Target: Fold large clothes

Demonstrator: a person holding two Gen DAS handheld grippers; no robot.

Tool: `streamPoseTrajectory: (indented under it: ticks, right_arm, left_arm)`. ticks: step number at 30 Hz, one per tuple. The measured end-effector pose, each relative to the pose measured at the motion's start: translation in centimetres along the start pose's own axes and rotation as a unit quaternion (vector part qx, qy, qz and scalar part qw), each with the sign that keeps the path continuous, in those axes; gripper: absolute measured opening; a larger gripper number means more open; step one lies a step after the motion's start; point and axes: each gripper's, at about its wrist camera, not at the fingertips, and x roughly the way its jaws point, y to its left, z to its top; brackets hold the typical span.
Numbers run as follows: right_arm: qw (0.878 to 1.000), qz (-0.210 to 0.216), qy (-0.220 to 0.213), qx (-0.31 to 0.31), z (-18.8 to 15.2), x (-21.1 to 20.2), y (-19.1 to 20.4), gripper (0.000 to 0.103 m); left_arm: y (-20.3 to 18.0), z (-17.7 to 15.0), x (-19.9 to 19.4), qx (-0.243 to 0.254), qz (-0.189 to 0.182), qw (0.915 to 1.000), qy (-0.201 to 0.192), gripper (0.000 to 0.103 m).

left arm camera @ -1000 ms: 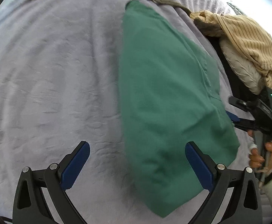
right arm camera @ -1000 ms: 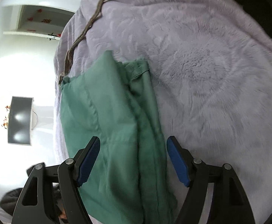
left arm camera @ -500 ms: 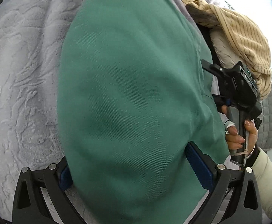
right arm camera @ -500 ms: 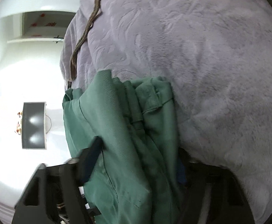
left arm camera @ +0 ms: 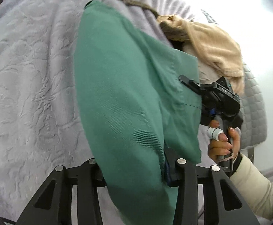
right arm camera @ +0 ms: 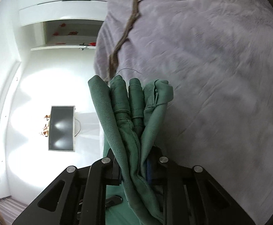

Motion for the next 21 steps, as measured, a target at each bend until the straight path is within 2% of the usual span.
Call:
streamPoseTrajectory:
  ticks: [6,12,14,16,18,20,21]
  right_arm:
    - [1.0,0.011,0.016,0.001,-6.8,2.0,2.7,0.02]
    - [0.998,0.014,0.046,0.04,-15.1,7.2,1.7,0.02]
    - [0.997,-0.006,0.06,0.051,-16.8,9.3,0.7,0.02]
    - [0.994,-0.058,0.071,0.056,-17.9,11.4,-0.6,0.02]
    - [0.992,-0.093,0.058,0.057,-17.9,11.5,-0.7,0.024]
    - [0.989,-0.128,0.056,0.041,-17.8,10.8,0.2,0.034]
    - [0.985,-0.163,0.05,0.019,-17.7,10.3,1.2,0.036]
  left_arm:
    - [0.7,-3.5,-6.1,0.019,-0.006,0.9998,0.0,0.043]
    - [3.9,-7.9,-12.5,0.008,0.017,0.9995,0.025,0.044]
    - [5.8,-10.2,-14.3,-0.006,0.03,0.9989,0.037,0.044]
    - [7.8,-12.2,-14.8,-0.017,0.045,0.9977,0.048,0.044]
    - [10.1,-14.2,-14.8,-0.029,0.073,0.995,0.063,0.045]
    - [12.1,-15.6,-14.3,-0.042,0.104,0.9907,0.077,0.049]
    - [12.7,-16.1,-14.5,-0.047,0.105,0.9901,0.08,0.05]
